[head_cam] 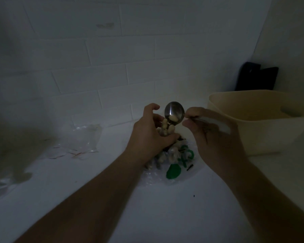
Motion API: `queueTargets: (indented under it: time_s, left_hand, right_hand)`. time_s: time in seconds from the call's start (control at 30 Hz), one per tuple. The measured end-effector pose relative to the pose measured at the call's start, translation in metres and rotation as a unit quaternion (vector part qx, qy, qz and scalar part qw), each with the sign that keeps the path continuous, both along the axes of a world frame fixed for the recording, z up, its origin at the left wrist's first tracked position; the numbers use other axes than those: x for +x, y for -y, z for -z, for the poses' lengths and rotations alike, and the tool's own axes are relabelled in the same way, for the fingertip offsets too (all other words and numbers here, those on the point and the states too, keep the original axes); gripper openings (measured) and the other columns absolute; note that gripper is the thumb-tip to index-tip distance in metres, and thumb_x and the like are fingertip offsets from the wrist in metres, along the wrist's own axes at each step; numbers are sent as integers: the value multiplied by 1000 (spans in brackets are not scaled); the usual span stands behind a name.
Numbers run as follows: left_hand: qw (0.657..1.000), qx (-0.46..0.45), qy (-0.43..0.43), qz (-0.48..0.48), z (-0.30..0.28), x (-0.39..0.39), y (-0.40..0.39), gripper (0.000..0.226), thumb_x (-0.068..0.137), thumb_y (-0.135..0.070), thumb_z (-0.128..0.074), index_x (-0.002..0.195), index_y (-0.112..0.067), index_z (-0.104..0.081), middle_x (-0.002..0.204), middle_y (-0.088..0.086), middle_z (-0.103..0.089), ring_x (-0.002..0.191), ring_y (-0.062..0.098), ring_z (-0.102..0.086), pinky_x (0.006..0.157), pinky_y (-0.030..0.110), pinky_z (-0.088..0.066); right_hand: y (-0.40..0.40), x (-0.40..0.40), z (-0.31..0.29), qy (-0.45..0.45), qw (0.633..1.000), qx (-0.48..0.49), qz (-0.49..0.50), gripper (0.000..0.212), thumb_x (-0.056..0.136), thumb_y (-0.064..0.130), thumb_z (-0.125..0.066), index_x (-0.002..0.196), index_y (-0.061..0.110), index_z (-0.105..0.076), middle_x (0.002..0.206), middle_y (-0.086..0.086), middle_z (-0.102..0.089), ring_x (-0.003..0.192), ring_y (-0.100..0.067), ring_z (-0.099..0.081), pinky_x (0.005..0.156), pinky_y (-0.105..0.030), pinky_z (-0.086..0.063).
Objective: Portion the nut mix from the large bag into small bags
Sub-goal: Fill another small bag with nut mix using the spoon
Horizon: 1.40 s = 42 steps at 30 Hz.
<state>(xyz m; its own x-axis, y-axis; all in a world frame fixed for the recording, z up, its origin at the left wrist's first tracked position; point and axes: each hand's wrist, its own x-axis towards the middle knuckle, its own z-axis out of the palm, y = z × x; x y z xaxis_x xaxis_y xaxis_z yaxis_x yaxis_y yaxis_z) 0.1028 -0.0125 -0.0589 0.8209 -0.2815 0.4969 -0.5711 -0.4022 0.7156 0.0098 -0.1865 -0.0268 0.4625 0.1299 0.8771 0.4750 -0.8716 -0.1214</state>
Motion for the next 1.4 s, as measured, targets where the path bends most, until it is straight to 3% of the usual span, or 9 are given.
queueTargets:
  time_s: [0.1,0.17,0.23,0.33,0.53,0.77,0.93,1.27,1.4]
  left_hand:
    - [1000,-8,-6,-6,-1,-2,0,98,69,-47,-94,144,-32,-33,114,-12,-67,101,-1,-66,83,15,-55]
    - [1000,-20,-12,-13,-3,-3,-1,98,69,-47,-93,145,-33,-33,116,-12,-66,104,0,-65,84,13,-53]
    - [999,-35,-11,-23,-5,-4,-1,95,70,-47,-94,143,-35,-33,116,-13,-67,106,0,-66,87,17,-56]
    - [998,-51,13,-43,-9,-6,-3,92,72,-48,-94,140,-37,-33,113,-15,-68,106,-1,-67,91,23,-59]
    - [997,-62,8,-47,-13,-7,-6,98,71,-45,-96,143,-36,-31,119,-15,-68,104,-2,-68,89,24,-60]
    - [998,-61,-20,-22,-13,-10,-4,100,70,-37,-97,145,-35,-31,124,-13,-60,92,-7,-67,71,10,-55]
    - [998,-61,-8,-19,-16,-13,-6,96,71,-34,-96,143,-33,-34,123,-13,-60,93,-3,-68,72,15,-57]
    - [997,-71,17,-17,-15,-10,-12,91,74,-29,-94,142,-30,-35,125,-12,-60,97,0,-70,79,19,-60]
    - [999,-33,-7,3,-9,-10,-9,90,74,-30,-94,141,-35,-34,128,-14,-57,97,-4,-68,79,19,-60]
  right_hand:
    - [-2,-3,-4,-20,999,21,-18,32,104,32,-51,101,8,-72,85,-10,-72,77,-26,-67,74,-38,-57]
    - [-2,-4,-2,-8,1000,22,-16,26,104,27,-53,97,12,-73,83,-6,-72,84,-10,-63,83,-9,-45]
    - [-3,-6,-3,-11,999,46,-26,18,101,24,-57,93,19,-72,77,2,-69,88,1,-61,82,3,-37]
    - [0,-3,1,32,998,14,-51,22,102,22,-59,104,5,-72,91,-9,-72,89,-15,-60,82,-13,-45]
    - [-4,-4,2,-14,985,89,-149,19,105,37,-54,117,23,-58,101,-2,-64,86,-31,-67,67,-48,-60]
    - [-2,-1,4,-20,986,98,-130,15,101,19,-64,115,23,-59,104,4,-62,88,-21,-65,72,-40,-58]
    - [1,0,3,-1,979,148,-142,13,96,14,-66,107,7,-69,100,21,-64,98,13,-63,84,-7,-48]
    - [-2,-7,-6,-85,961,218,-148,8,98,26,-61,99,19,-63,85,24,-63,84,14,-62,77,-1,-42]
    - [2,-4,-1,-93,986,117,-76,21,106,40,-50,101,24,-63,91,31,-58,87,16,-56,83,1,-37]
